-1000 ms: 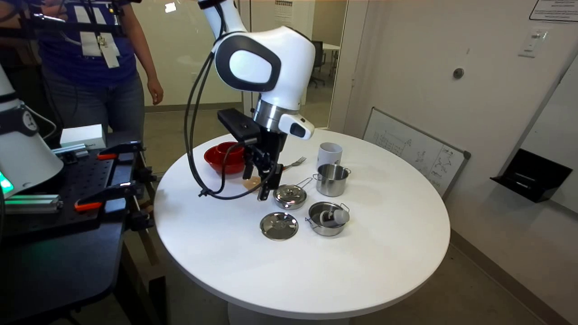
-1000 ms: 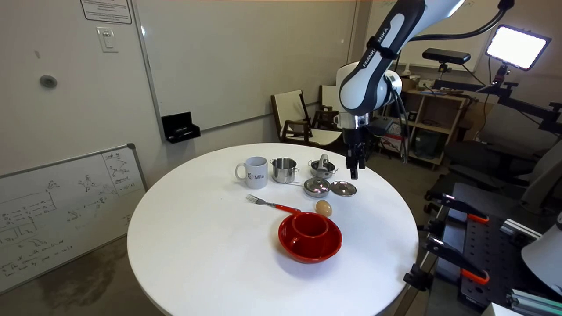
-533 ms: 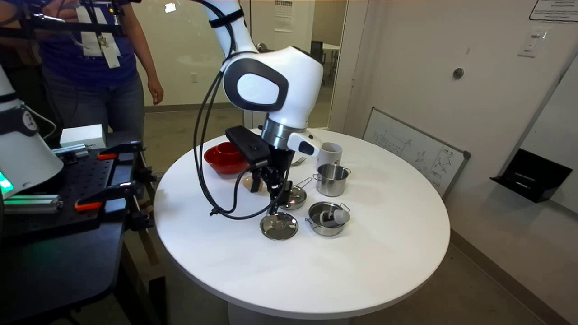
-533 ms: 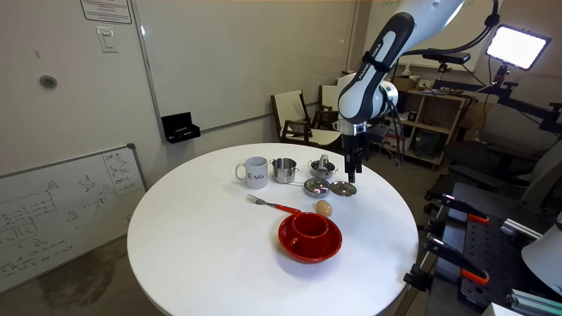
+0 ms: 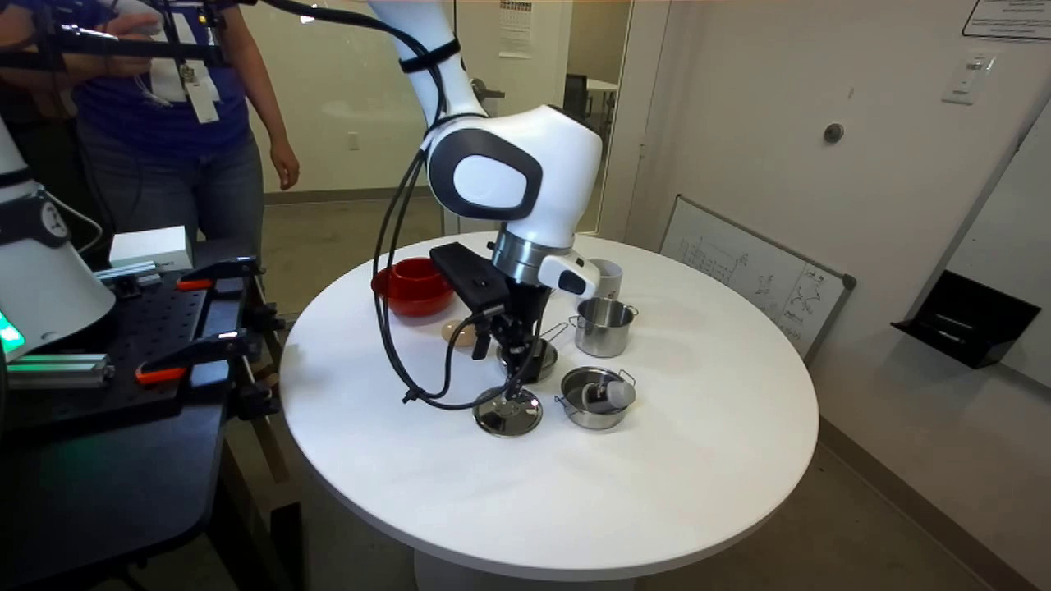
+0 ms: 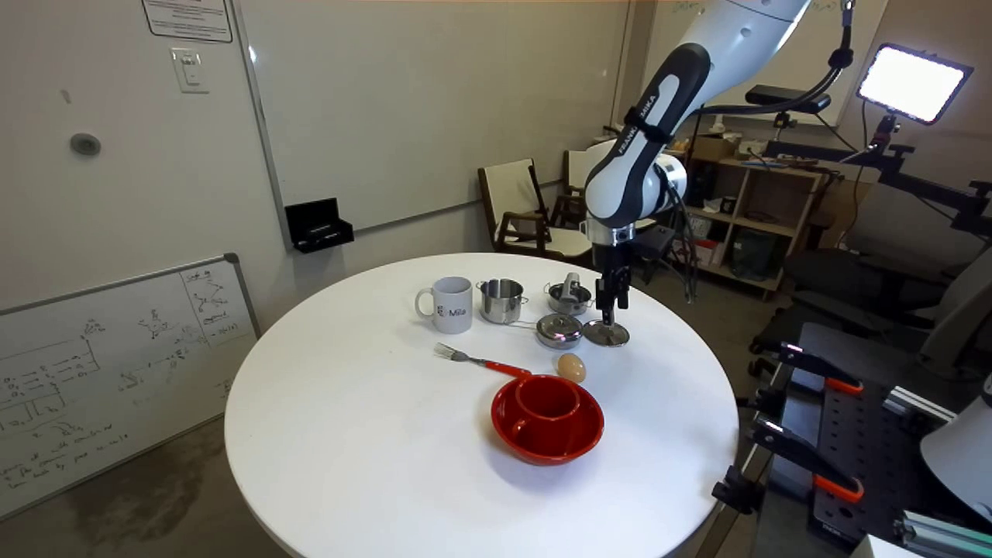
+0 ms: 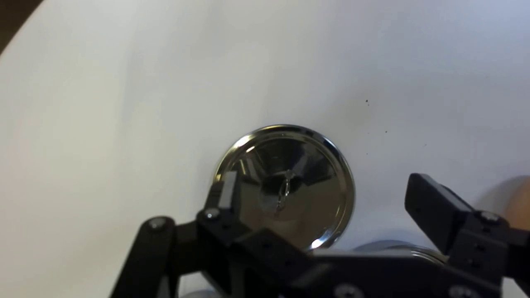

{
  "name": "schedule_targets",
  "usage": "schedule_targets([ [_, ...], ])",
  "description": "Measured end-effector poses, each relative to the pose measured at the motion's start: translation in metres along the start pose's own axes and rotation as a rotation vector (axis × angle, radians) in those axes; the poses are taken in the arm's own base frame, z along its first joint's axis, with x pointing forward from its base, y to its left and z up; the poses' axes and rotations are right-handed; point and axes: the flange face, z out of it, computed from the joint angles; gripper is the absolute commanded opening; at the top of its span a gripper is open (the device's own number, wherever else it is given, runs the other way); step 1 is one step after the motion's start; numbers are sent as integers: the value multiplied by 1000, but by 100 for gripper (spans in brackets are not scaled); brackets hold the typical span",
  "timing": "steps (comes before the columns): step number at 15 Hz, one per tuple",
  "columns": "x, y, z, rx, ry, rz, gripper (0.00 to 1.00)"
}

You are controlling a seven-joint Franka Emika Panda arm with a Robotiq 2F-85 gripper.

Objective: Take the lid from the table and put it on the pot that is near the white cup

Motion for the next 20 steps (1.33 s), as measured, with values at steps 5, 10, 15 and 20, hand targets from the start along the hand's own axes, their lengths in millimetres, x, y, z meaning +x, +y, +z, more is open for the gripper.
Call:
schedule_targets([
  [5, 11, 5, 16, -8, -13, 70, 100],
  [10, 21, 11, 29, -15, -43, 128, 74],
  [15, 28, 16, 33, -18, -60, 165, 42],
  [20, 32, 20, 33, -21, -70, 187, 5],
])
